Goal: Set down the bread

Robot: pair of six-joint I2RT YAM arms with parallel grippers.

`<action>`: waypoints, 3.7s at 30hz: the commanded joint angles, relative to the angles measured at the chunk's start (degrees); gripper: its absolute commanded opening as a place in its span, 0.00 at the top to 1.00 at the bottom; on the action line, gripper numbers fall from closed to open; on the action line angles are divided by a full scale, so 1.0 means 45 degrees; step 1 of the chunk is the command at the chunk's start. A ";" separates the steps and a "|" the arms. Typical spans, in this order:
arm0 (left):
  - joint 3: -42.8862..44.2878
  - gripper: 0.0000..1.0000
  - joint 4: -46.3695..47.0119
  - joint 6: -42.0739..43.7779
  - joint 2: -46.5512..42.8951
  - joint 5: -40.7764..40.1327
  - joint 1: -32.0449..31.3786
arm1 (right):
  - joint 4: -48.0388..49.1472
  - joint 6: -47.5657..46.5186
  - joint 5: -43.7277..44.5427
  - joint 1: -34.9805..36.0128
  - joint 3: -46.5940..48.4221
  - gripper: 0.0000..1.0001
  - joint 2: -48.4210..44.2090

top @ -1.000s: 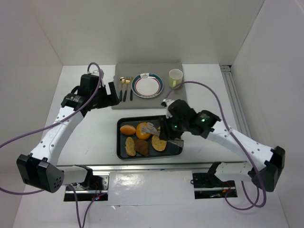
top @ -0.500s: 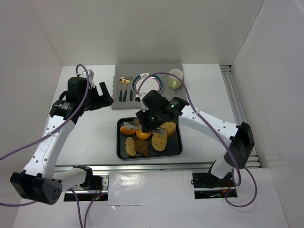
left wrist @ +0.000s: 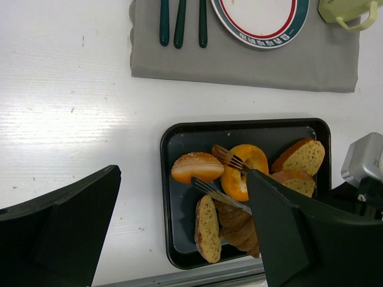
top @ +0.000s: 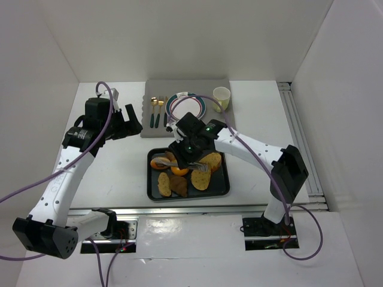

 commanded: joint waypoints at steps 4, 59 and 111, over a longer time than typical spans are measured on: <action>0.0134 0.00 0.0224 0.0195 -0.0176 -0.0100 0.0064 | 0.0500 -0.0532 -0.0599 0.0290 0.1056 0.42 0.0613; -0.0101 0.00 0.0459 -0.0156 -0.0176 0.0545 0.0064 | -0.1864 -0.1175 0.2119 0.1091 0.2776 0.39 0.1277; -0.1624 0.00 0.0146 0.0000 0.0664 0.2011 0.0884 | 0.5481 0.2730 0.4442 -0.4184 0.3381 0.35 0.3117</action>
